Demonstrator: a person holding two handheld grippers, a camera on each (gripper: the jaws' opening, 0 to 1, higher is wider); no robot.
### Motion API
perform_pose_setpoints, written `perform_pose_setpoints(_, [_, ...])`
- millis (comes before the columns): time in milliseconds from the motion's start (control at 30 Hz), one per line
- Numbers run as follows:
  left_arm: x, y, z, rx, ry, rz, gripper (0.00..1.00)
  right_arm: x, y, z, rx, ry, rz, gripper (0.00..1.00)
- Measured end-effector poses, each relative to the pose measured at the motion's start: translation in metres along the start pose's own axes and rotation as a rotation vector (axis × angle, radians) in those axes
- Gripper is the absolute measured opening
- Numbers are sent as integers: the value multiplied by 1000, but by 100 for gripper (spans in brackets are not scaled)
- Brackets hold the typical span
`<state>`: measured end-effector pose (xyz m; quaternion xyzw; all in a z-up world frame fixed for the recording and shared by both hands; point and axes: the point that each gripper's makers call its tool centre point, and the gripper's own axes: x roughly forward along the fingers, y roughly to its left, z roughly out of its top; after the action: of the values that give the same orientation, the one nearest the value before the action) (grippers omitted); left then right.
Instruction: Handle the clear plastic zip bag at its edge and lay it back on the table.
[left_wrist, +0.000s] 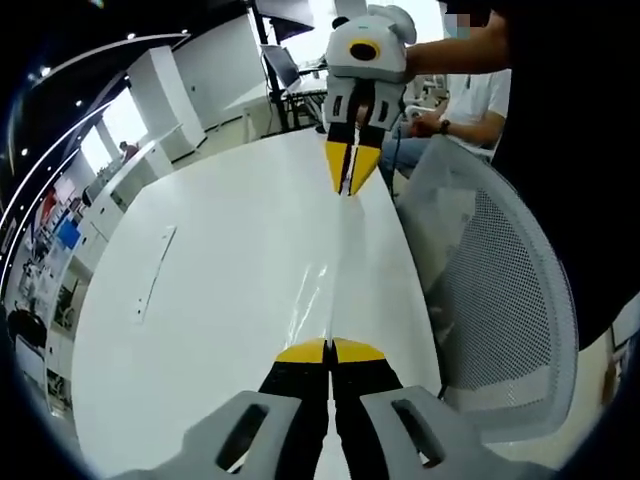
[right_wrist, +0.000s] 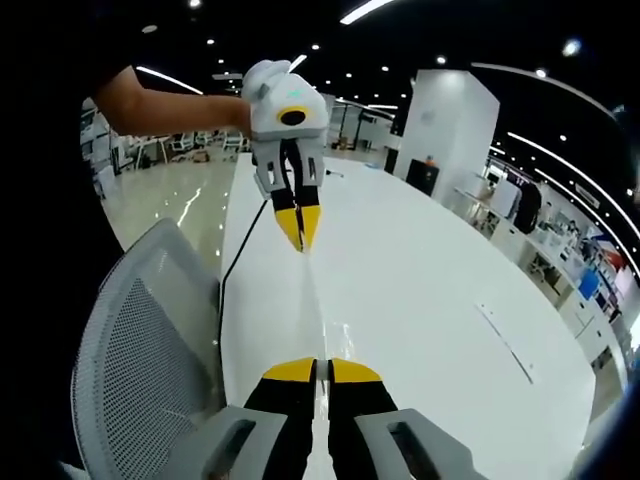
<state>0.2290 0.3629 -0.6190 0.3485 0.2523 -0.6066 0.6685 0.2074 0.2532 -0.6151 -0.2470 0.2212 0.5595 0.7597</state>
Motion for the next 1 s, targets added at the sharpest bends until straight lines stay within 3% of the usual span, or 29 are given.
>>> perform_pose_setpoints(100, [1,-2,2,13,3,-6,0,-1,1,-1,5,9,1,0])
perform_pose_setpoints(233, [2,-5,6,55,4,-9,0,-5,5,-4,81,22,31,1])
perform_pose_setpoints(400, [4,-10,11,86,2,-19,0,-10,10,7,143,2,69,11])
perform_pose_setpoints(667, [7,-8,13,121,4,-8,0,-20,3,34,89,10,87,14])
perform_pose_setpoints(833, [6,-6,16,132,0,4,0,-21,-5,37,72,24,82,14])
perform_pose_setpoints(1000, [2,-3,19,144,-5,22,0,-19,-9,29,65,56,86,14])
